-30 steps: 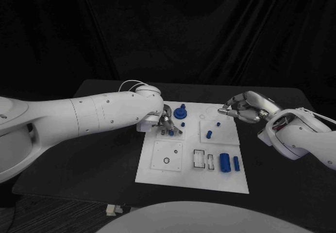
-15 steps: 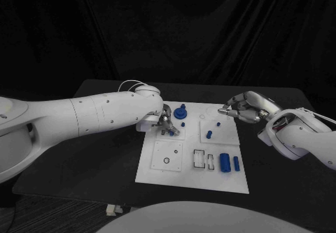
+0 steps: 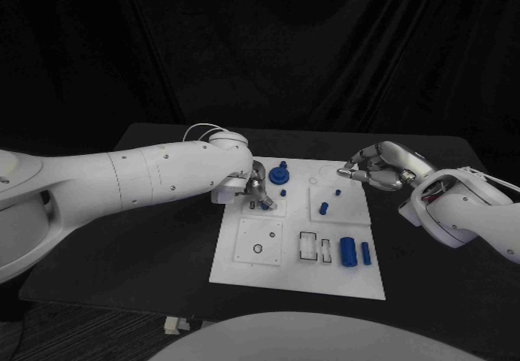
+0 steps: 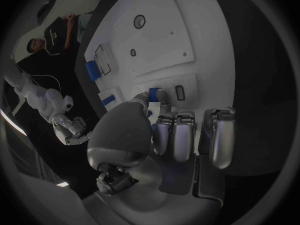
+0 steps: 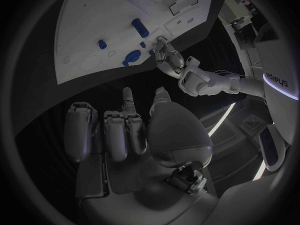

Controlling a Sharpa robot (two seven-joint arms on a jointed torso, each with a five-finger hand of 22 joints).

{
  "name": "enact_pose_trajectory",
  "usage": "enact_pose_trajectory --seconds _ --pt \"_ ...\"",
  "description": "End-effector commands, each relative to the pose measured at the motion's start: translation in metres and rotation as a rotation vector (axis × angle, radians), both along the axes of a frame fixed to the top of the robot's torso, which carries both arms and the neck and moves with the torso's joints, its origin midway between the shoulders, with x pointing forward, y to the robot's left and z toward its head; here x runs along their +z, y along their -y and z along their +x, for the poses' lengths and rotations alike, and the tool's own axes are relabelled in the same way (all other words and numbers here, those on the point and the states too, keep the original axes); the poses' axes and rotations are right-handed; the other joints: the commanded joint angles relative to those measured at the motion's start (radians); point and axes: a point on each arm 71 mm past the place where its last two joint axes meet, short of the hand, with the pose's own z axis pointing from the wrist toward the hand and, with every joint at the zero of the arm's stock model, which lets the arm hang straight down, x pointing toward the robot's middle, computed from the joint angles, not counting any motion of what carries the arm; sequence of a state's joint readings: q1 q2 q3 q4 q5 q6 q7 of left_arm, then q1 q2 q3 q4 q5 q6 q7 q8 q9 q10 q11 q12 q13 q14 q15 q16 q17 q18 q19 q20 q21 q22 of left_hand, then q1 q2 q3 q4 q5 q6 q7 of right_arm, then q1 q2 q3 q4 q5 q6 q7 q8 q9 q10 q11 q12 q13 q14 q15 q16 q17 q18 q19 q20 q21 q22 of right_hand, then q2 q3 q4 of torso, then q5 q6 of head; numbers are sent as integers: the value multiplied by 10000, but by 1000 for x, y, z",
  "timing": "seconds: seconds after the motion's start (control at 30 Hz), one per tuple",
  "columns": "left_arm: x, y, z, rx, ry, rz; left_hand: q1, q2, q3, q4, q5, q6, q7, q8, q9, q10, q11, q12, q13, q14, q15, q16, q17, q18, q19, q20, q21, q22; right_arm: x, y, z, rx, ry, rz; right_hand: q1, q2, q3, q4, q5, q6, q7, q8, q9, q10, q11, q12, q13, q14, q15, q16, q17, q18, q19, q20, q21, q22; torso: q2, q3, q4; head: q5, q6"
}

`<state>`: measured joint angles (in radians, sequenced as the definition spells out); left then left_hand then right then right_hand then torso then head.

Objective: Assemble the parts on the task board

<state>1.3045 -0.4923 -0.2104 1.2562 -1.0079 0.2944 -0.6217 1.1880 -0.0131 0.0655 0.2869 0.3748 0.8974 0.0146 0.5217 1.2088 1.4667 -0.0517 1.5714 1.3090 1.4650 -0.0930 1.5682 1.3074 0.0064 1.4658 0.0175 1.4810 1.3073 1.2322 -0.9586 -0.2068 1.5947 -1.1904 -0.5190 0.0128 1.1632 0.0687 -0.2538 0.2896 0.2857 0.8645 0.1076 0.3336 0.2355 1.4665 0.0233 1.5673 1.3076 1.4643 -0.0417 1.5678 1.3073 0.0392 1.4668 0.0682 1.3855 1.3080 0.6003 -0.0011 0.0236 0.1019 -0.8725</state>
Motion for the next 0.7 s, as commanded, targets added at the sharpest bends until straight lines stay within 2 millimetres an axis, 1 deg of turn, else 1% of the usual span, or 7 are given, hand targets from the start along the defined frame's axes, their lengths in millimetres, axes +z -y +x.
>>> enact_pose_trajectory --seconds 0.03,0.1,0.2,0.23,0.33,0.5,0.7 --pt "-2 4 -1 -123 14 -210 108 -29 151 4 111 121 65 -484 -430 1041 66 -6 2618 1058 28 26 2633 172 517 51 -43 2303 -2 0 0 -68 -95 -84 -29 48 -66 20 -14 21 -5 -49 -14 1043 62 35 2632 1045 50 -8 2549 92 69 50 -25 1983 1 1 2 6 -2" --pt "-2 4 -1 -119 37 -244 208 -52 289 -9 347 173 94 -793 -734 1041 90 -6 2618 1058 43 26 2633 176 510 72 -64 2304 -2 0 0 -67 -100 -87 -29 48 -66 20 -14 21 -5 -49 -14 1043 62 35 2632 1045 50 -8 2549 92 69 50 -25 1983 1 1 1 2 -2" --pt "-1 4 -1 -93 104 -326 336 -86 444 -29 627 288 98 -979 -950 1041 95 -6 2618 1058 55 26 2633 176 514 81 -65 2310 -2 0 0 -70 -112 -94 -29 48 -66 20 -14 21 -5 -49 -14 1043 62 35 2632 1045 50 -8 2549 92 69 50 -25 1983 3 -1 -1 12 -2" --pt "-1 4 0 -75 139 -363 366 -93 479 -34 690 318 93 -1003 -981 1041 95 -6 2618 1058 53 26 2633 176 513 84 -69 2310 -2 0 0 -70 -115 -97 -29 48 -66 20 -14 21 -5 -49 -14 1043 62 35 2632 1045 50 -8 2549 92 69 50 -25 1983 4 -1 -1 15 -2" --pt "0 3 0 -16 231 -447 680 -111 739 -159 1142 425 54 -1060 -1068 1041 59 -6 2618 1058 28 26 2633 173 525 65 -55 2319 -2 0 0 -72 -120 -100 -29 48 -66 20 -14 21 -5 -49 -14 1043 62 35 2632 1045 50 -8 2549 92 69 50 -25 1983 0 -2 -2 29 -2" --pt "1 1 -1 109 388 -580 1046 -176 1140 -286 1520 530 15 -1108 -1142 1041 21 -6 2618 1058 -6 26 2633 169 539 39 -44 2326 -2 1 0 -84 -125 -103 -25 55 -70 14 -7 12 -3 -54 -16 1043 62 35 2632 1047 51 -5 2555 96 60 50 -43 1977 1 1 3 0 -2" --pt "3 -4 -5 246 514 -662 1186 -323 1473 -332 1455 641 1 -1133 -1203 1041 2 -6 2618 1058 -26 26 2633 161 560 17 -16 2337 -2 2 0 -104 -130 -110 -25 55 -70 14 -7 12 -3 -54 -16 1043 62 35 2632 1047 51 -5 2555 96 60 50 -43 1977 -4 2 2 2 -2"
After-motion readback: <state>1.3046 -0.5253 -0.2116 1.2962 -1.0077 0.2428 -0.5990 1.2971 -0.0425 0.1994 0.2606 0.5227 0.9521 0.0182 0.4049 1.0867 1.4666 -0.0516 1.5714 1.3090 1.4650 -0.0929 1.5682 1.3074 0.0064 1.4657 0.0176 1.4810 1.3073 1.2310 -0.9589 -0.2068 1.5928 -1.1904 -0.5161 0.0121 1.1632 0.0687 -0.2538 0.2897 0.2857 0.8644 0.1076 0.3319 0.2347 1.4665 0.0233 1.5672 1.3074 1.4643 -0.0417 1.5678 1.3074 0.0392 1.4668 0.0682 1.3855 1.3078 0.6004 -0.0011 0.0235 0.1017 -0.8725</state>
